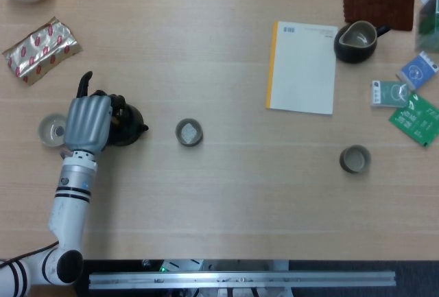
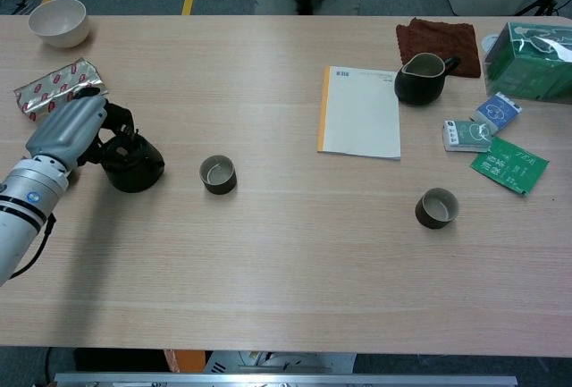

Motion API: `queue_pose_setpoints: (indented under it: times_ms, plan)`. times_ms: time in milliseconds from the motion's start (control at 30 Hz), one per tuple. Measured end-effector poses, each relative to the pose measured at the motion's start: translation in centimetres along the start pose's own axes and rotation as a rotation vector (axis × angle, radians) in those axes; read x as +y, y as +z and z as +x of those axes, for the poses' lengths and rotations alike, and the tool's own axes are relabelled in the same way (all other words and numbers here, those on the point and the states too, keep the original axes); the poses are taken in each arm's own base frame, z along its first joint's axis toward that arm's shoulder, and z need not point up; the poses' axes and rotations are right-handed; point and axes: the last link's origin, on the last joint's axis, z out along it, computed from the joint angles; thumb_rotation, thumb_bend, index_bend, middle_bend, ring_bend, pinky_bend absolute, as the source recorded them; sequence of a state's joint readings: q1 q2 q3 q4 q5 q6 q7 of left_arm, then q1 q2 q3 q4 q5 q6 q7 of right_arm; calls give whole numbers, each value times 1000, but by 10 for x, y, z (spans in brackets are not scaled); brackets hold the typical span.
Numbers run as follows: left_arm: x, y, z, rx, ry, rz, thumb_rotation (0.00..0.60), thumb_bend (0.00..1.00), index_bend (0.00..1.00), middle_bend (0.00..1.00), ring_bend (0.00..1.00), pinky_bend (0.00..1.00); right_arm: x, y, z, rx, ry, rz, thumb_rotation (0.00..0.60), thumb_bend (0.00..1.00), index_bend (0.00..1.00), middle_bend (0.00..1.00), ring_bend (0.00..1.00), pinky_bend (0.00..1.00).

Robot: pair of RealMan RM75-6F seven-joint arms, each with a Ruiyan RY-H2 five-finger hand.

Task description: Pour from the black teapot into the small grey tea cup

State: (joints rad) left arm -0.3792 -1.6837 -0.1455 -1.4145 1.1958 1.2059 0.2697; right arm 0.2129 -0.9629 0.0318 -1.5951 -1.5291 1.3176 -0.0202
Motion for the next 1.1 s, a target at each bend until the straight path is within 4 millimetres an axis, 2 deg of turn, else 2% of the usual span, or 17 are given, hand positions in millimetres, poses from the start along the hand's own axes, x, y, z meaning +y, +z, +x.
queue_pose_setpoints:
  times_ms: [33, 100, 167, 300, 567, 900, 1100]
  plan:
    - [0, 0, 1, -3, -3, 2, 496, 271, 567, 568, 380, 13, 0, 0, 0, -1, 1, 0, 600, 313, 72, 142, 80, 128]
    - [1, -1, 3, -11, -9, 4, 431, 271, 536, 535, 352, 13, 0, 0, 0, -1, 3, 0, 600, 313, 72, 142, 80, 128]
    - [2, -1, 5, -19, -18, 5, 395, 271, 518, 515, 335, 13, 0, 0, 0, 0, 4, 0, 600, 313, 72, 142, 80, 128]
    - [2, -1, 8, -29, -27, 10, 368, 270, 456, 460, 293, 13, 0, 0, 1, 3, 3, 0, 600, 313, 72, 142, 80, 128]
    - [1, -2, 12, -54, -35, 19, 345, 271, 388, 383, 240, 13, -1, 1, 1, 3, 7, 1, 600, 313, 72, 142, 80, 128]
    - [3, -3, 15, -69, -47, 7, 339, 271, 182, 206, 127, 13, 1, 1, 2, 7, 11, -4, 600, 313, 73, 142, 80, 128]
    - [6, -3, 18, -55, -49, -19, 338, 271, 156, 151, 87, 13, 3, 1, 2, 9, 15, -12, 600, 313, 73, 142, 80, 128]
